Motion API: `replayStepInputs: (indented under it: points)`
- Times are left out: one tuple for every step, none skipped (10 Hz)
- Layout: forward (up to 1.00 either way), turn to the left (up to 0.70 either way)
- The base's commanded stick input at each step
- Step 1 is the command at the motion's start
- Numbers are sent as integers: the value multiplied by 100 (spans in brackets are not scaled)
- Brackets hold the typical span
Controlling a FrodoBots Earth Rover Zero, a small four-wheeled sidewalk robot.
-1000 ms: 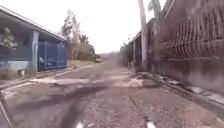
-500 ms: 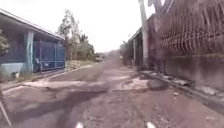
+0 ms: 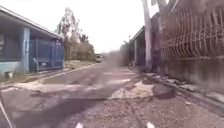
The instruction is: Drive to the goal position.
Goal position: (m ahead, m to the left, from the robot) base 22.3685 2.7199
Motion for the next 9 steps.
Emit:
replayStepInputs:
  points:
    - [70, 1]
    - [70, 1]
    - [70, 1]
    - [70, 1]
    - [70, 1]
    - [70, 1]
    - [70, 1]
    - [70, 1]
    - [70, 1]
